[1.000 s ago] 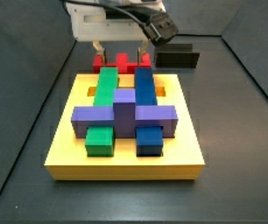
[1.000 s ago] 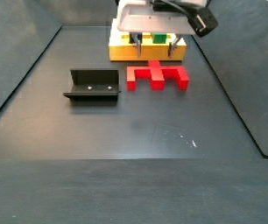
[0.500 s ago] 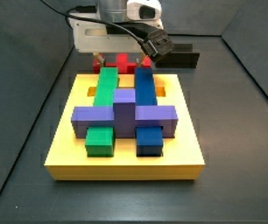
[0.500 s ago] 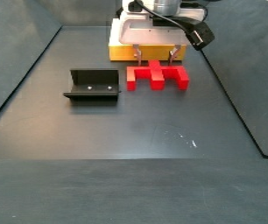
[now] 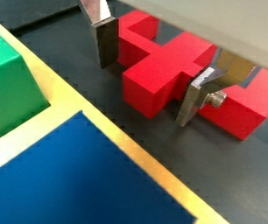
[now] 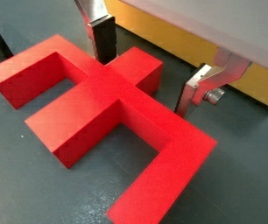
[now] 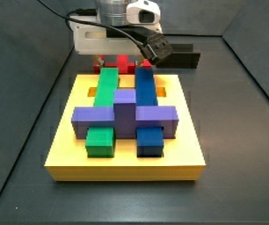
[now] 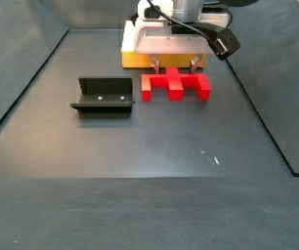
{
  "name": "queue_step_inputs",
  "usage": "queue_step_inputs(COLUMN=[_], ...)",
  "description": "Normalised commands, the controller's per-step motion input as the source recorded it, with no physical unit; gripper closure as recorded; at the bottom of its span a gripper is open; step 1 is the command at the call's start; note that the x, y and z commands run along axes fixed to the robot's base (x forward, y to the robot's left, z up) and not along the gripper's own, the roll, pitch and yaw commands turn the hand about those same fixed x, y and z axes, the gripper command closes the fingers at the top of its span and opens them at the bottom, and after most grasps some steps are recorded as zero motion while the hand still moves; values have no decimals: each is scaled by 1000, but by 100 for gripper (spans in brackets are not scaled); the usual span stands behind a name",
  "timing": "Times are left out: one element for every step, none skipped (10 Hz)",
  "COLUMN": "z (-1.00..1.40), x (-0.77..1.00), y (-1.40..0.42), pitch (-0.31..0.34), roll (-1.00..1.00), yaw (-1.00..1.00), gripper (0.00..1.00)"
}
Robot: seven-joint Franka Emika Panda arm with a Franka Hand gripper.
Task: Pick up the red object. Move up. Place the red object on the fixture. Regrasp the red object. Move to above the board. Insert the red object.
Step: Pick up the red object.
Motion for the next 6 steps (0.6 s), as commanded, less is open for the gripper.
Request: queue_step_inputs(z=[0, 0, 0, 0, 0, 0], x=[0, 0, 0, 0, 0, 0], y=[0, 0, 0, 0, 0, 0], pitch=[0, 0, 0, 0, 0, 0], roll=[0, 0, 0, 0, 0, 0], yaw=[0, 0, 0, 0, 0, 0], gripper=[0, 100, 100, 100, 100, 100])
